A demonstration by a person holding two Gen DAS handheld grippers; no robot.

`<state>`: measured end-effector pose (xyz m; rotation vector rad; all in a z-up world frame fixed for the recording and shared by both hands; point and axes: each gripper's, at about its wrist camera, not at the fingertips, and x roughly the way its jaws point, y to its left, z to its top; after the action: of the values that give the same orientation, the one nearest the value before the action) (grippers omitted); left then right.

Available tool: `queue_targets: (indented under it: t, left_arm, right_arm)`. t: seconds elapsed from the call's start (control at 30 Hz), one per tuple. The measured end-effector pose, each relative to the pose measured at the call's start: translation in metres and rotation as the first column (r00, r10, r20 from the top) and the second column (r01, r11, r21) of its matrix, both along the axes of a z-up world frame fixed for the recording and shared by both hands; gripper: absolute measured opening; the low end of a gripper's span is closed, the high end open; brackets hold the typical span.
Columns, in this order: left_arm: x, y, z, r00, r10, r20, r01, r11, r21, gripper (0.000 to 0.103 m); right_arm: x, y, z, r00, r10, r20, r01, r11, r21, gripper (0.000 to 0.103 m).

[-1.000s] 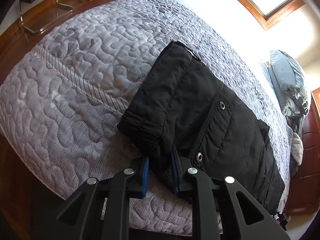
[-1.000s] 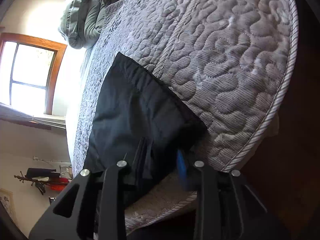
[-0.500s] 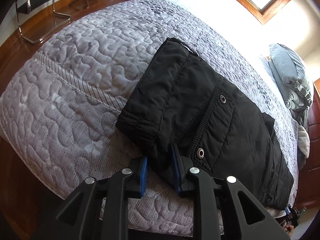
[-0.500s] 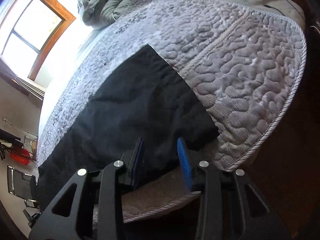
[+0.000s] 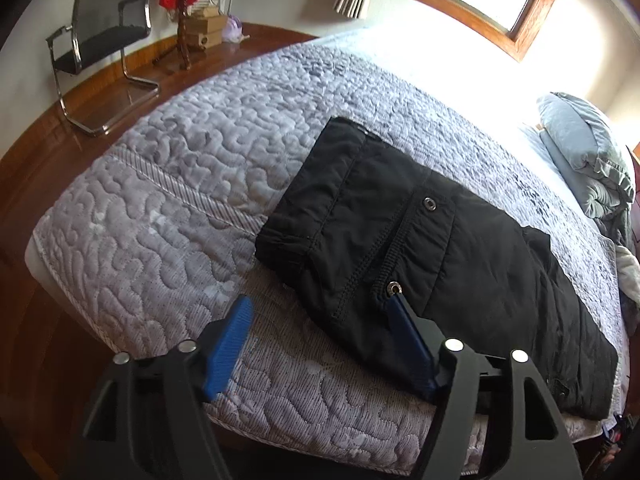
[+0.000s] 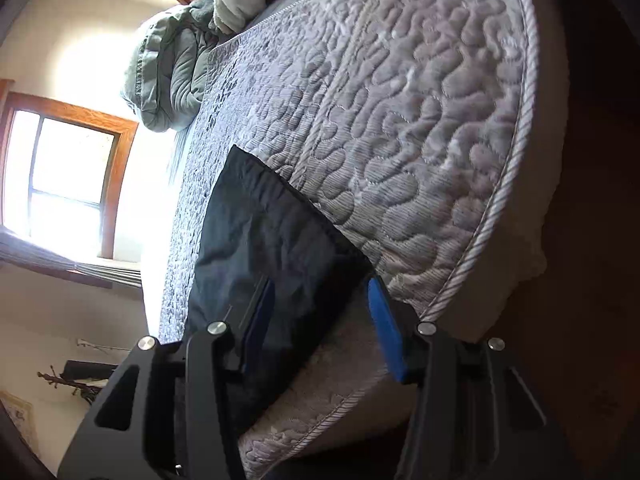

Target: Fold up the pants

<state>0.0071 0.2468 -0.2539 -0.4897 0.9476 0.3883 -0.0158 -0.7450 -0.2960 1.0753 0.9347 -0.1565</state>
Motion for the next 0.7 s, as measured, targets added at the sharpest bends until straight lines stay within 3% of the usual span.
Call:
queue_targets:
  t: [0.17, 0.4, 0.6, 0.7]
  left_arm:
    - [0.000, -0.008, 0.008, 0.999, 0.002, 0.035, -0.004, 0.999, 0.044, 0.084]
    - [0.010, -0.028, -0.002, 0.999, -0.023, 0.029, 0.021, 0.998, 0.066, 0.086]
    - [0.018, -0.040, -0.009, 0.999, -0.045, 0.023, 0.043, 0.997, 0.070, 0.086]
    - [0.022, -0.044, -0.011, 0.999, -0.044, 0.019, 0.043, 0.997, 0.069, 0.087]
  right_arm:
    - [0.003, 0.006, -0.016, 1.000, -0.014, 0.025, 0.013, 0.998, 0.061, 0.068]
    - [0.007, 0.007, -0.033, 0.993, -0.057, 0.104, 0.043, 0.990, 0.135, 0.073]
    - [0.006, 0.006, -0.033, 0.981, -0.034, 0.191, 0.002, 0.987, 0.163, 0.069]
    - [0.000, 0.002, -0.045, 0.973, -0.074, 0.218, 0.027, 0.977, 0.213, 0.067]
